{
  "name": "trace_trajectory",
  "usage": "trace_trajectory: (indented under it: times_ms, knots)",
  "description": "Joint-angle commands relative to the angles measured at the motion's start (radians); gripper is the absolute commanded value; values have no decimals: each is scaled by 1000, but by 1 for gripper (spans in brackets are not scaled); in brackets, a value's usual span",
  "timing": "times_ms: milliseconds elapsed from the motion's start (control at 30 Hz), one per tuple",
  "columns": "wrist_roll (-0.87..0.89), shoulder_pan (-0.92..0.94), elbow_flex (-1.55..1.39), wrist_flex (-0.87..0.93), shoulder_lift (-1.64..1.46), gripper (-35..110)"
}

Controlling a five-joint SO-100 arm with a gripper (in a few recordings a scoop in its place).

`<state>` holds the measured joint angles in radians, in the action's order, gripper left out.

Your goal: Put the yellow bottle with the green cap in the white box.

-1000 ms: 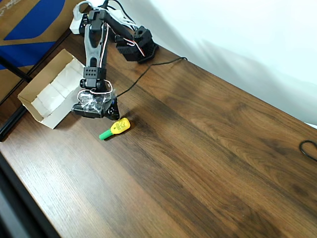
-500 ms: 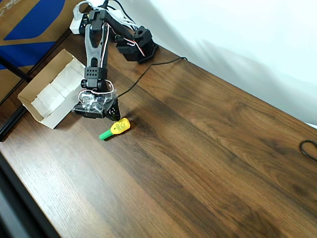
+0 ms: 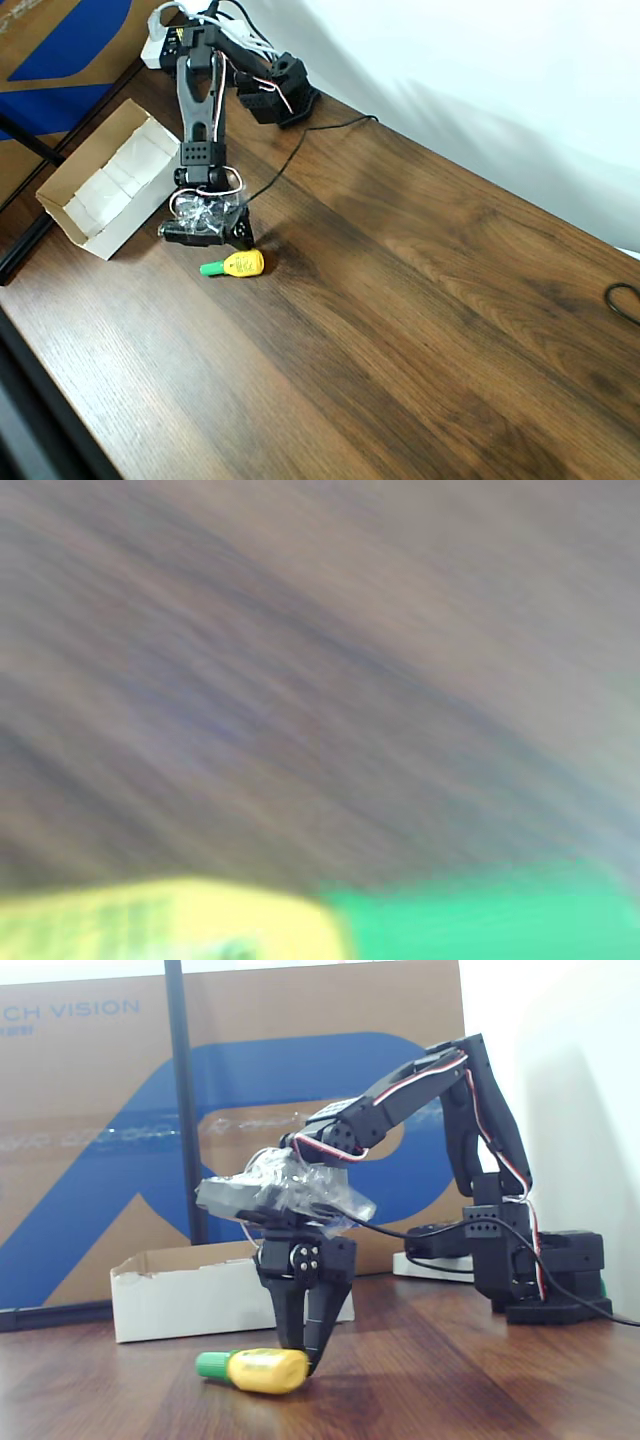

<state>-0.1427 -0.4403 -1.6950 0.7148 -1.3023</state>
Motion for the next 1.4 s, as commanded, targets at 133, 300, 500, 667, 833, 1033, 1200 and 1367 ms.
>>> trace_trajectory:
  times_ms: [133,300,500,667,833,1033,1200,1367]
  knots:
    - [-9,-11,44,6,-31,0]
    - [-9,-31,51,18,-31,0]
    - [-8,-44,54,23,-29,0]
    - [-11,-17,52,26,-34,0]
    - [-31,25,48,29,-66,0]
    - [-38,46,48,32,-104,0]
    - [-26,46,38,29,-115,0]
    - [-14,37,5,28,-160,0]
